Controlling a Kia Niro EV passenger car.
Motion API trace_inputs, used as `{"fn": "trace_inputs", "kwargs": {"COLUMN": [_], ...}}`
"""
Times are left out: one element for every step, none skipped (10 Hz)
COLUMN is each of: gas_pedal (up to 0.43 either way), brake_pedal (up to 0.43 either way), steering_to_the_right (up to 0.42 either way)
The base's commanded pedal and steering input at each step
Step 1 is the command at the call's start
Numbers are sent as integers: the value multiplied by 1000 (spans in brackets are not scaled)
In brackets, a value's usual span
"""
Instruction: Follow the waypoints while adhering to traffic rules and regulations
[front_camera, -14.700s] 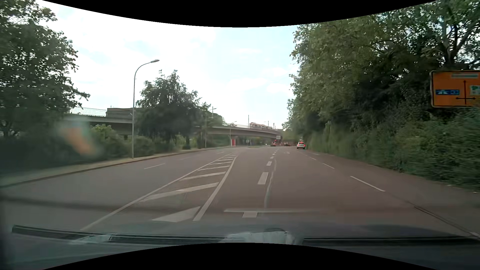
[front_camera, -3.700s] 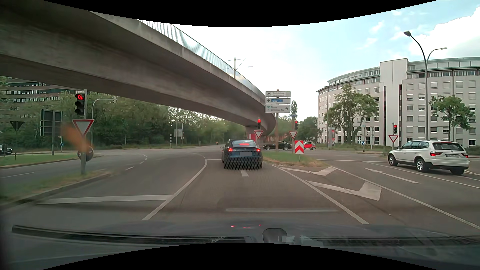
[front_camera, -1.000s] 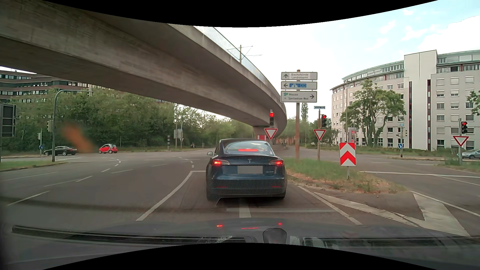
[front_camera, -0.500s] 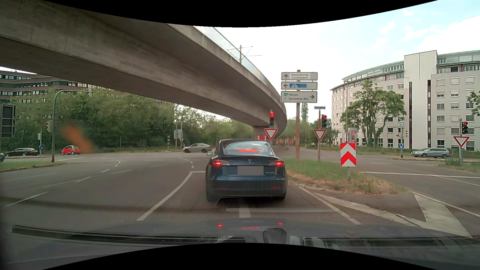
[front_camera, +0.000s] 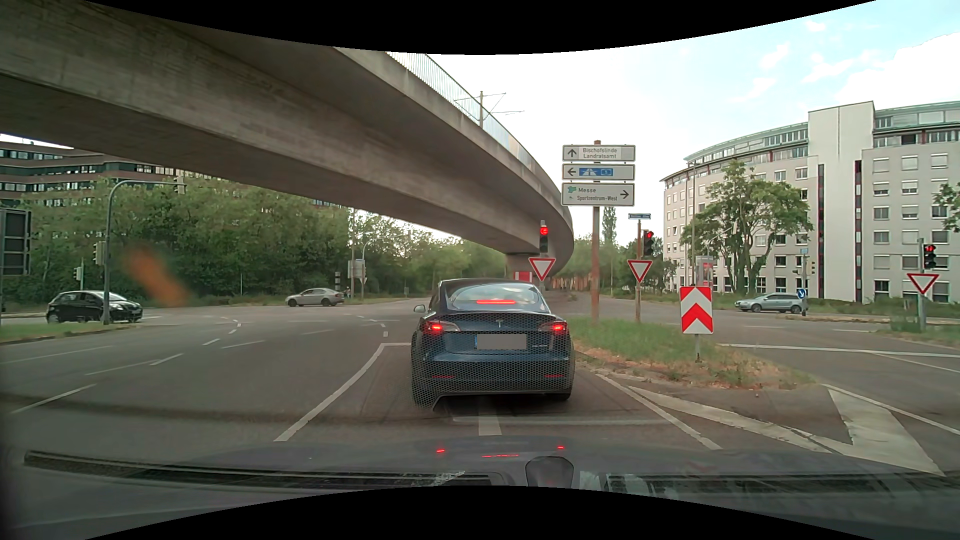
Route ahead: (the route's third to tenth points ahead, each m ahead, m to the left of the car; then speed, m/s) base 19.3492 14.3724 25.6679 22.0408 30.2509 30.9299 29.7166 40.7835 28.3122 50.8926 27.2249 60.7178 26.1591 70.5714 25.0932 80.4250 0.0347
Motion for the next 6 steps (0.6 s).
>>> {"fn": "trace_inputs", "kwargs": {"gas_pedal": [0, 0, 0, 0, 0, 0], "brake_pedal": [280, 280, 280, 287, 280, 280], "steering_to_the_right": [-12, -12, -12, -12, -12, -12]}}
